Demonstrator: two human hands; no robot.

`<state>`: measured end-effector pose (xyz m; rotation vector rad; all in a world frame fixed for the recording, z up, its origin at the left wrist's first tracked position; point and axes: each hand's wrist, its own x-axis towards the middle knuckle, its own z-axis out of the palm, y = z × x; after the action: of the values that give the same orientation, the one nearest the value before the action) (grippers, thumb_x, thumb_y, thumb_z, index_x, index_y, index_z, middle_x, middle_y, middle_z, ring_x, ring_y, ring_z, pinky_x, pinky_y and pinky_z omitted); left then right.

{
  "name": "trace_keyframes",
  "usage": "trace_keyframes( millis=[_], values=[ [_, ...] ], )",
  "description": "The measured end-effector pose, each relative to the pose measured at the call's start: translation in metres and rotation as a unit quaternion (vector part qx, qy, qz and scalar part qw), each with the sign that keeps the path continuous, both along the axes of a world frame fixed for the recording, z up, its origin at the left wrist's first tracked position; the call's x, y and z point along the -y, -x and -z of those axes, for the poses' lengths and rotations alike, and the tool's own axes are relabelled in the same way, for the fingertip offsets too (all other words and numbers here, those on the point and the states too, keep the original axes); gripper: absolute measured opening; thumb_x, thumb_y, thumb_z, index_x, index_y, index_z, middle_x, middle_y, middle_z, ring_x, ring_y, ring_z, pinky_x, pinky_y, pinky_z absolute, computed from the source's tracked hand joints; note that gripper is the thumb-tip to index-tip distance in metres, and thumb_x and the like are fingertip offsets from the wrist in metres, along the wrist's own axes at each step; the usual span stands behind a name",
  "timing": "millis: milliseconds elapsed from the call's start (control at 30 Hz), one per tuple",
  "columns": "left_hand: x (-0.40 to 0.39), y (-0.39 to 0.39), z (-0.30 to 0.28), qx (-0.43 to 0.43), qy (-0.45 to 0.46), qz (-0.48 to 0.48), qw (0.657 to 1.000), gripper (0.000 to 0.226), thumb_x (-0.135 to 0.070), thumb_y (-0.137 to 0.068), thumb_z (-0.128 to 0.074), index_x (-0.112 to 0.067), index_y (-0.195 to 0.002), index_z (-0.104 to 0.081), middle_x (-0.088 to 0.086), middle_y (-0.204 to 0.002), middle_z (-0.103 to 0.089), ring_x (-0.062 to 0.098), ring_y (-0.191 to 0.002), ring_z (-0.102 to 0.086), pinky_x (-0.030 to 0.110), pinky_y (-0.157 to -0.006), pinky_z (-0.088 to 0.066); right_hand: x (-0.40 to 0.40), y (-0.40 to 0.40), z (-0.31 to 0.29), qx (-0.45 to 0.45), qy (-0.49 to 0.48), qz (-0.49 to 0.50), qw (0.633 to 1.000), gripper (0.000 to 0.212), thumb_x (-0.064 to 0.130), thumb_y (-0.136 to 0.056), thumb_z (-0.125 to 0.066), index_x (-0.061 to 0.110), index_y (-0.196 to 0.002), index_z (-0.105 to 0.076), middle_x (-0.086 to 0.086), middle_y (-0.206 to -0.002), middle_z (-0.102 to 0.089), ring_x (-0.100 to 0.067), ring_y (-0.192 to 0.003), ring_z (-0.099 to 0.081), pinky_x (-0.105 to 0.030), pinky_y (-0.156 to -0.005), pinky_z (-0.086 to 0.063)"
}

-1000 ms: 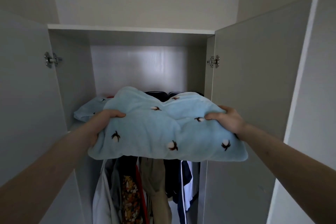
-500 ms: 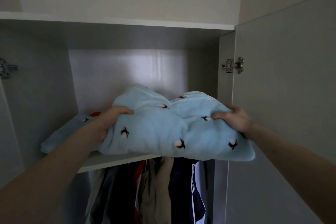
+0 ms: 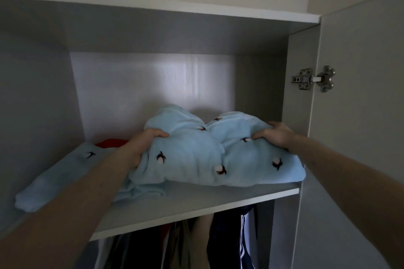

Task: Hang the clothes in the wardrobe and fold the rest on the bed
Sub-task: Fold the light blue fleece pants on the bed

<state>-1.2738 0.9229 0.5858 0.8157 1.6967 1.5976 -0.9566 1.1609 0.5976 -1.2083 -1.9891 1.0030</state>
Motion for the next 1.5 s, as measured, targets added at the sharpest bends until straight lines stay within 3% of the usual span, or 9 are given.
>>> trace_keyframes(
  millis=[200,333,433,500,567,700,1267,1400,1500],
  values=[
    [-0.033,0.030,0.028,-0.007,0.073,-0.028,0.997,0.066,-0.034,-0.069,-0.090,-0.007,-0.125,-0.068,0.017,-0.105,-0.077,0.037,-0.095,-0.075,0.053,-0.086,-0.061,-0.042,0.039,-0.001,0.132,-0.030,-0.011,0.991,0.102,0.058,-0.067,-0.087,0.022,-0.154,-0.047,-0.009,-0.147,-0.055,-0.032,-0.125,-0.059,-0.040,-0.105,-0.051],
    [-0.052,0.035,0.035,-0.095,0.114,-0.054,0.987,0.102,-0.055,-0.067,-0.088,-0.008,-0.148,-0.047,0.009,-0.125,-0.064,0.028,-0.109,-0.066,0.039,-0.087,-0.058,-0.055,0.055,0.016,0.236,-0.105,0.006,0.966,0.088,0.054,-0.084,-0.075,0.023,-0.157,-0.039,-0.010,-0.156,-0.046,-0.033,-0.139,-0.047,-0.039,-0.111,-0.044],
    [-0.053,0.033,0.033,-0.398,0.171,-0.161,0.887,0.113,-0.072,-0.075,-0.068,-0.016,-0.161,-0.020,0.014,-0.158,-0.031,0.036,-0.143,-0.034,0.048,-0.116,-0.034,-0.048,0.061,0.030,0.170,-0.158,0.023,0.972,0.082,0.045,-0.086,-0.072,0.027,-0.158,-0.038,-0.010,-0.161,-0.037,-0.037,-0.144,-0.040,-0.047,-0.117,-0.039],
    [-0.046,0.020,0.036,-0.592,0.062,-0.163,0.787,0.101,-0.076,-0.077,-0.055,-0.022,-0.158,-0.028,0.010,-0.160,-0.030,0.034,-0.148,-0.028,0.049,-0.121,-0.027,-0.030,0.068,0.051,0.100,-0.194,0.012,0.976,0.076,0.043,-0.087,-0.070,0.031,-0.157,-0.042,-0.006,-0.164,-0.034,-0.034,-0.147,-0.035,-0.049,-0.120,-0.034],
    [-0.043,0.002,0.046,-0.671,0.032,-0.049,0.739,0.098,-0.089,-0.072,-0.042,-0.036,-0.154,-0.037,-0.003,-0.160,-0.032,0.028,-0.151,-0.025,0.052,-0.121,-0.023,-0.007,0.077,0.080,0.108,-0.232,-0.006,0.967,0.065,0.056,-0.090,-0.063,0.039,-0.150,-0.049,0.001,-0.163,-0.038,-0.029,-0.148,-0.035,-0.047,-0.122,-0.028],
    [-0.058,-0.008,0.074,-0.687,0.194,0.074,0.696,0.116,-0.103,-0.057,-0.039,-0.053,-0.157,-0.005,-0.018,-0.166,-0.009,0.022,-0.156,-0.003,0.071,-0.118,-0.002,-0.005,0.084,0.116,0.172,-0.266,-0.009,0.948,0.060,0.074,-0.092,-0.042,0.045,-0.143,-0.055,0.011,-0.156,-0.048,-0.019,-0.147,-0.038,-0.047,-0.122,-0.021],
    [-0.121,-0.022,0.092,-0.544,0.164,0.052,0.822,0.101,-0.085,-0.075,-0.059,-0.050,-0.157,-0.011,-0.011,-0.168,-0.010,0.021,-0.156,-0.004,0.065,-0.121,0.005,-0.100,0.099,0.107,0.262,-0.219,-0.002,0.940,0.063,0.075,-0.094,-0.036,0.047,-0.149,-0.047,-0.010,-0.157,-0.048,-0.037,-0.141,-0.045,-0.051,-0.112,-0.036],
    [-0.087,0.001,0.094,-0.607,0.171,-0.022,0.776,0.103,-0.099,-0.068,-0.031,-0.050,-0.157,-0.013,-0.012,-0.170,0.004,0.026,-0.157,0.009,0.063,-0.120,0.010,-0.084,0.103,0.116,0.253,-0.281,0.027,0.925,0.065,0.071,-0.097,-0.034,0.038,-0.152,-0.044,-0.005,-0.164,-0.035,-0.032,-0.150,-0.028,-0.057,-0.122,-0.019],
    [-0.063,0.017,0.116,-0.562,0.243,-0.010,0.791,0.109,-0.106,-0.062,-0.022,-0.057,-0.155,0.007,-0.016,-0.168,0.019,0.033,-0.156,0.014,0.064,-0.121,0.012,-0.066,0.097,0.137,0.216,-0.270,0.100,0.933,0.073,0.081,-0.091,-0.028,0.044,-0.153,-0.035,-0.002,-0.166,-0.028,-0.035,-0.154,-0.018,-0.066,-0.120,-0.008]
  ],
)
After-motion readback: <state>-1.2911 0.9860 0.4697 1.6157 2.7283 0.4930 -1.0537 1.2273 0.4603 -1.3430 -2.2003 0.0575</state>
